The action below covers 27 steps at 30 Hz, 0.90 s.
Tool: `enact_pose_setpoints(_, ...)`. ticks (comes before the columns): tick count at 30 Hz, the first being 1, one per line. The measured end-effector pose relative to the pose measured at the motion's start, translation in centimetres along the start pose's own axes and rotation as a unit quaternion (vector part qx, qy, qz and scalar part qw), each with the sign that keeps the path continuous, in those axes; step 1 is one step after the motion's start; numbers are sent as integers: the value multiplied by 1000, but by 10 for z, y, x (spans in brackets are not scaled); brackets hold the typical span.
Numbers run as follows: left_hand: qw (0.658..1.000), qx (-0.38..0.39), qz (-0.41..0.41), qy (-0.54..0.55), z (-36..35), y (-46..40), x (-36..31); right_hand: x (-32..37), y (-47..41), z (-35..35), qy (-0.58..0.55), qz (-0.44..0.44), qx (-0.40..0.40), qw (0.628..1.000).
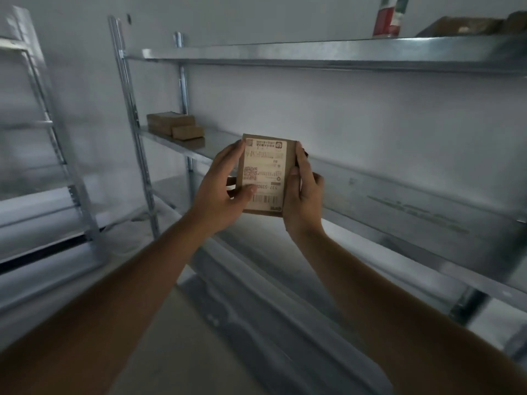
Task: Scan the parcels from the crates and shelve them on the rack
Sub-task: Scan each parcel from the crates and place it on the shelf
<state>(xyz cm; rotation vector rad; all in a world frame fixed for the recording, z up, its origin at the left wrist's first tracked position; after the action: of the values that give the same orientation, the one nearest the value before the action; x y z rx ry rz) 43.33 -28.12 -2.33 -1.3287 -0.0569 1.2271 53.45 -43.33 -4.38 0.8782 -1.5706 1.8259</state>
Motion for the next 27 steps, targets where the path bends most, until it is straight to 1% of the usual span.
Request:
enact_pose_setpoints(6,999,-26,19,5,31,-40,63,-22,-50,-76,-15,19,29,999)
enact_pose_setpoints(11,999,-24,37,-7,69,-78,132,-42,-88,-157,-17,33,21,999)
enact_pose_setpoints(18,999,2,42,1,130,-138,242,-59,-136,-277,2,18,-2,1000)
enact_pose_setpoints(22,999,21,34,12,160,-173,296,-70,-162,-333,17,2,-20,1000)
enact_pose_setpoints(27,997,32,61,20,180,-207,364,-92,-195,-396,40,-17,-23,999)
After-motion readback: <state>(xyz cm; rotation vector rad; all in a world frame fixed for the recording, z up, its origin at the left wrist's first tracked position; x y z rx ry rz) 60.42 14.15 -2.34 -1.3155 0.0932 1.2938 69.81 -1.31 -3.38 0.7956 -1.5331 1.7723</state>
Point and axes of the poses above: each hand's wrist, its own y-axis away from the middle knuckle, its own z-axis out of the back of the hand, x = y × z, the point moved 3 cm from there along -y, towards the middle knuckle, and after that the axes turned 3 degrees about -x, right-handed, at the moved point
